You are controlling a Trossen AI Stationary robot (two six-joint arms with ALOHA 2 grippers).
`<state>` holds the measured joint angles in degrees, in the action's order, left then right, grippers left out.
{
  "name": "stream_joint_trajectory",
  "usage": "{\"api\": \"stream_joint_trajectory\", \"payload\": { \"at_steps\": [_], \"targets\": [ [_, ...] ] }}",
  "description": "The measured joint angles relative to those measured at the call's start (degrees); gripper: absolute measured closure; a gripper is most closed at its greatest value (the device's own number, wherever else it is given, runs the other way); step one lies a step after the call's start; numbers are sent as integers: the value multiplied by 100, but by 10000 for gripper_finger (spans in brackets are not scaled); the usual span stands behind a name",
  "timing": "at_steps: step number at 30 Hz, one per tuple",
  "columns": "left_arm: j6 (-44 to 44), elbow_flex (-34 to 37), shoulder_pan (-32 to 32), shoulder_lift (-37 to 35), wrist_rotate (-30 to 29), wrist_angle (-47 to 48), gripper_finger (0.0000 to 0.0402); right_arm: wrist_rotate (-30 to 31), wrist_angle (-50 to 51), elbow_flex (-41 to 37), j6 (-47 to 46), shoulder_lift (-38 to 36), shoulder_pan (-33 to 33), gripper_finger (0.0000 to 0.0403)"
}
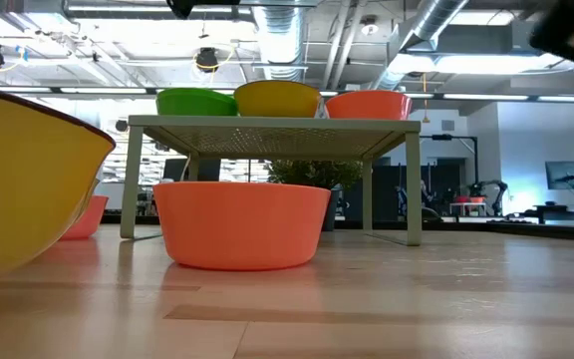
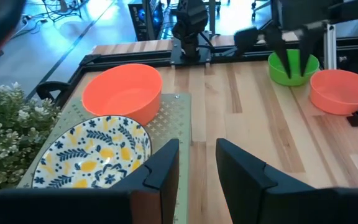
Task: Pick & Place Mini bowls
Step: Stack the orange bowl on the orange bowl on the shelf
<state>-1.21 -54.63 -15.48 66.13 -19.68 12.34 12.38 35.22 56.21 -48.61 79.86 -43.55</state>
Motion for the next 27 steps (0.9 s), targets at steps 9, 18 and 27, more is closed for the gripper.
{"api": "stream_joint_trajectory", "payload": {
  "at_steps": [9, 18, 27],
  "targets": [
    [0, 2, 11, 0, 2, -12, 294, -989, -779, -121, -510, 738, -533, 324],
    [0, 4, 11, 0, 2, -107, 294, -1107, -781, -123, -507, 1140, -879, 324],
    [0, 4, 11, 2, 2, -262, 294, -728, -641, -123, -436, 1136, -895, 324]
  ]
}}
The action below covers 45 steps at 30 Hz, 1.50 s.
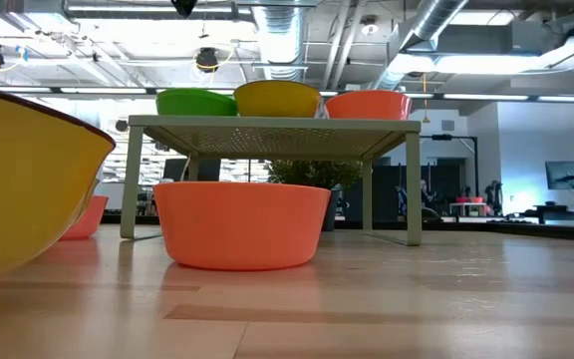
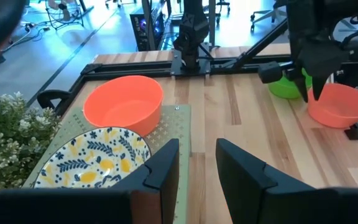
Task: Pick & Place Mini bowls
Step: Stack the orange bowl on the orange bowl on the shelf
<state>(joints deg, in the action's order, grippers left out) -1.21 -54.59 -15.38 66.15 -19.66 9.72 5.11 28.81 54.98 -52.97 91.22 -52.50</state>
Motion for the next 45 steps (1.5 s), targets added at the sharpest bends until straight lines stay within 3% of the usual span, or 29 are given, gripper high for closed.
{"api": "stream_joint_trajectory", "payload": {
  "at_steps": [9, 24, 27, 31, 33, 40, 45],
  "targets": [
    [0, 0, 0, 0, 0, -40, 294, 102, -58, 0, 339, 17, -187, 324],
    [0, 0, 0, 0, 1, -123, 294, -46, -92, 0, 220, 649, -193, 326],
    [0, 0, 0, 0, 1, -125, 294, -431, -79, 0, 250, 666, -136, 345],
    [2, 0, 0, 0, 0, -149, 294, -440, -108, 0, 328, 634, -95, 392],
    [0, 0, 0, 0, 0, -154, 294, -260, -222, 2, 332, 632, -95, 394],
    [0, 0, 0, 0, 0, -198, 294, -225, -142, 268, 638, 624, 211, 397],
    [0, 0, 0, 0, 0, -227, 294, -209, 763, 859, 1316, 616, 754, 400]
  ]
}}
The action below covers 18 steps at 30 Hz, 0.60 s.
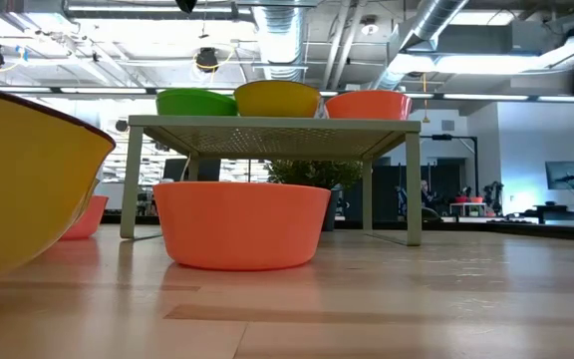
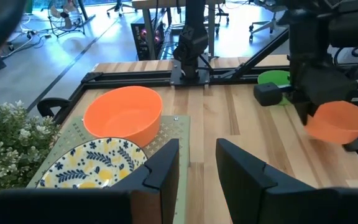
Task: Pick & Place Mini bowls
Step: Stack the orange bowl on the orange bowl on the shelf
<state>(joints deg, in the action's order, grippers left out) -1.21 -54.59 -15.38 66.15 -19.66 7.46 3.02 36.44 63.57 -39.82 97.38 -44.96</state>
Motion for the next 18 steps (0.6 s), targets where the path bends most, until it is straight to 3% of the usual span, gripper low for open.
{"api": "stream_joint_trajectory", "payload": {
  "at_steps": [4, 10, 18],
  "targets": [
    [0, 0, 0, 0, 2, -6, 294, 282, 945, 617, 377, 0, 547, 400],
    [2, 0, 0, 0, 0, -4, 294, 651, 2385, 1796, 1792, 0, 1158, 401],
    [2, 0, 0, 0, 0, -4, 294, 2346, 3932, 3279, 2914, -4, 1634, 401]
  ]
}}
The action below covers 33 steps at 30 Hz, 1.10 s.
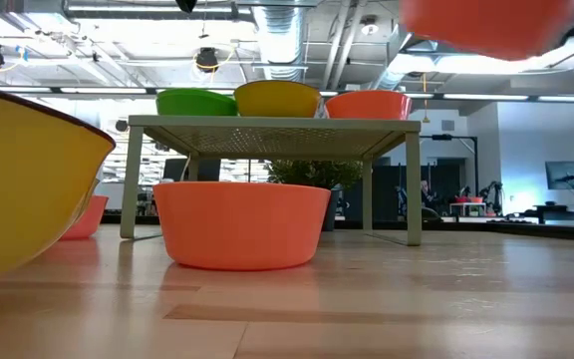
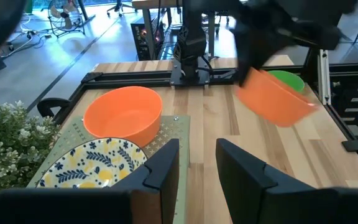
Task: Pick & Place Mini bowls
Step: Stack the orange bowl on the orange bowl on the shelf
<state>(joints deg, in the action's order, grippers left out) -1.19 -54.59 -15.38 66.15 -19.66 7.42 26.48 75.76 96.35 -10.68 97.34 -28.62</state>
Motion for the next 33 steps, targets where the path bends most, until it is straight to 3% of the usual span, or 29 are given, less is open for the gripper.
{"api": "stream_joint_trajectory", "payload": {
  "at_steps": [11, 20, 23, 27, 29, 33],
  "targets": [
    [17, 0, 0, 0, 0, 7, 294, 209, 711, 459, 893, -97, 1100, 400],
    [17, 0, 0, 0, 0, 7, 294, 405, 92, 464, 1707, -1082, 2052, 400],
    [18, 0, 0, 0, 0, -16, 294, 358, -217, 466, 1462, -1261, 2625, 400],
    [19, 0, 0, 0, 1, -20, 294, 345, -159, 466, 483, -1265, 3375, 400],
    [20, 0, 0, 0, 0, -21, 294, 135, -73, 466, 341, -1180, 3641, 399],
    [20, 0, 0, 0, 0, -21, 294, -866, -60, 462, 320, -958, 3966, 400]
  ]
}}
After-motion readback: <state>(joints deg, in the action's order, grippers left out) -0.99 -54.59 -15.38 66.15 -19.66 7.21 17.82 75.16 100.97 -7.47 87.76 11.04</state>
